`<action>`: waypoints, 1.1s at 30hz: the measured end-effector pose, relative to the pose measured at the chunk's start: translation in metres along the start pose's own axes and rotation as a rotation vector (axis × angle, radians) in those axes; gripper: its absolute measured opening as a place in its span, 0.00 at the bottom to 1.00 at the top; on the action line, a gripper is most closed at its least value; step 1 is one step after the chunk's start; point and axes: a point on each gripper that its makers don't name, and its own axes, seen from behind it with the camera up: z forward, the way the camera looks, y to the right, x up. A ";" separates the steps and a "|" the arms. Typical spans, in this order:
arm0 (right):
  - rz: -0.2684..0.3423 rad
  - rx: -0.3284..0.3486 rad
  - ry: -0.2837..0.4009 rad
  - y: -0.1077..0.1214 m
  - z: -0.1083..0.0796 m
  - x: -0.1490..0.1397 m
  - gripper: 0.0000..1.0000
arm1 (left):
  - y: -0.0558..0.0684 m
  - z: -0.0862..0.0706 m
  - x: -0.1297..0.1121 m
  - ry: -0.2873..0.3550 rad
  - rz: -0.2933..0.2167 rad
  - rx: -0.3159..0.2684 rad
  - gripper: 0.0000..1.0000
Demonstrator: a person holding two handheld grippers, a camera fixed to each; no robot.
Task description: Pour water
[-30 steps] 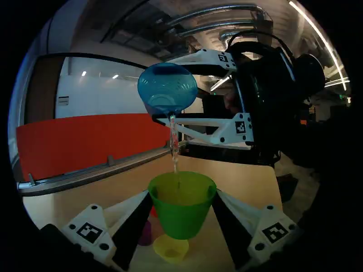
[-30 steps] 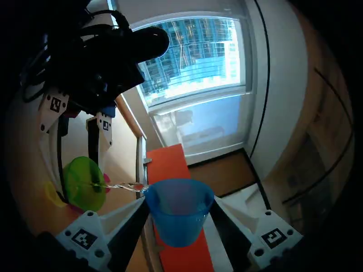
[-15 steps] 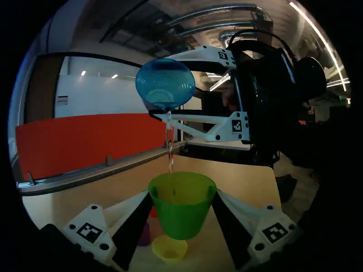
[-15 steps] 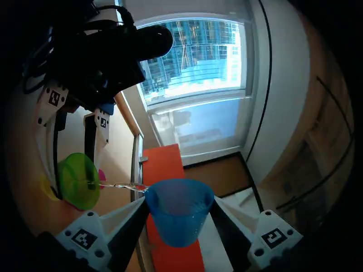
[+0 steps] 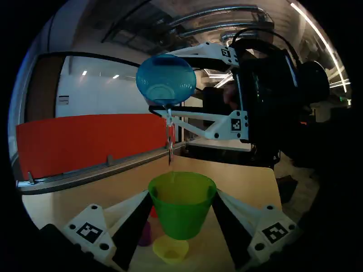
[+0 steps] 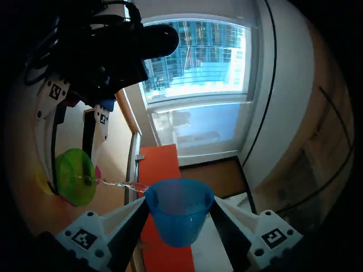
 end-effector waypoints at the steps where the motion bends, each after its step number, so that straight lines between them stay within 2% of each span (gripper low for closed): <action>1: -0.007 0.000 -0.001 0.000 0.000 0.000 0.89 | 0.000 0.000 0.000 0.000 0.000 0.000 0.86; 18: -0.076 -0.020 0.014 0.008 0.004 0.007 0.89 | -0.006 0.001 0.001 0.004 -0.001 0.007 0.86; 33: -0.172 -0.036 0.013 0.011 0.007 0.011 0.89 | -0.010 0.000 0.007 0.008 0.006 0.019 0.86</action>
